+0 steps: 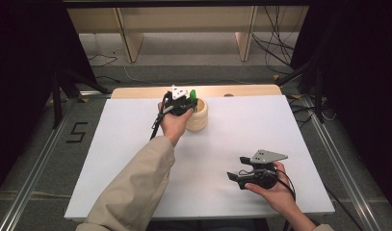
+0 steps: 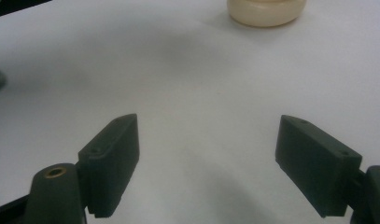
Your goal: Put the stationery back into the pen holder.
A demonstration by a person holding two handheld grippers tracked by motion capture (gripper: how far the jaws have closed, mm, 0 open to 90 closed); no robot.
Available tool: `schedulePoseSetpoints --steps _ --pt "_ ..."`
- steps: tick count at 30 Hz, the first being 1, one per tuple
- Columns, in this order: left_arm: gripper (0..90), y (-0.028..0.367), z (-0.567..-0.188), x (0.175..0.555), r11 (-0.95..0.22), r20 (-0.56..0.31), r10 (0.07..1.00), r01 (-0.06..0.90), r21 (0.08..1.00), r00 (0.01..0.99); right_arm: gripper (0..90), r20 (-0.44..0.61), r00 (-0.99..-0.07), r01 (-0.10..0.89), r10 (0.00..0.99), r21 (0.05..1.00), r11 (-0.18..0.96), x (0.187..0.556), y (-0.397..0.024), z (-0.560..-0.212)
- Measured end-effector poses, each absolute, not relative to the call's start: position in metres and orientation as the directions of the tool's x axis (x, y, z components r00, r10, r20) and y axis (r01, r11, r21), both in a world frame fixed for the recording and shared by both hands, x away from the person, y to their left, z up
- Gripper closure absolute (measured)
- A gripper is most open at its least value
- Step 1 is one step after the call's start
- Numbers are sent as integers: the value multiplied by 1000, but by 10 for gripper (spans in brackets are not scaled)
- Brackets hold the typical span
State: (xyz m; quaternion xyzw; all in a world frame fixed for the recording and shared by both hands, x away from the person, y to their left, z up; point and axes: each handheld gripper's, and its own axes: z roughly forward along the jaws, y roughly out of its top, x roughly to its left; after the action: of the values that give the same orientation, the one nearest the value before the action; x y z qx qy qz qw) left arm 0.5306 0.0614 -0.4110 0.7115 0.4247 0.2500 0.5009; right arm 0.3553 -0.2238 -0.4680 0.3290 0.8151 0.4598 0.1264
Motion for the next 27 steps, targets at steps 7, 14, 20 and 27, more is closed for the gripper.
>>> schedulePoseSetpoints --steps 7,14,20,27 --pt "745 59 -415 532 -147 -65 857 364 920 511 224 97 -752 420 652 833 361 355 -224 -468" --pt "745 59 -419 534 -146 -64 862 369 918 502 223 98 -752 420 652 833 359 355 -224 -468" --pt "745 60 -422 535 -151 -64 864 379 913 499 223 97 -752 420 652 833 360 355 -223 -468" --pt "745 60 -425 537 -150 -66 867 385 911 494 222 97 -753 420 651 832 361 355 -223 -468"
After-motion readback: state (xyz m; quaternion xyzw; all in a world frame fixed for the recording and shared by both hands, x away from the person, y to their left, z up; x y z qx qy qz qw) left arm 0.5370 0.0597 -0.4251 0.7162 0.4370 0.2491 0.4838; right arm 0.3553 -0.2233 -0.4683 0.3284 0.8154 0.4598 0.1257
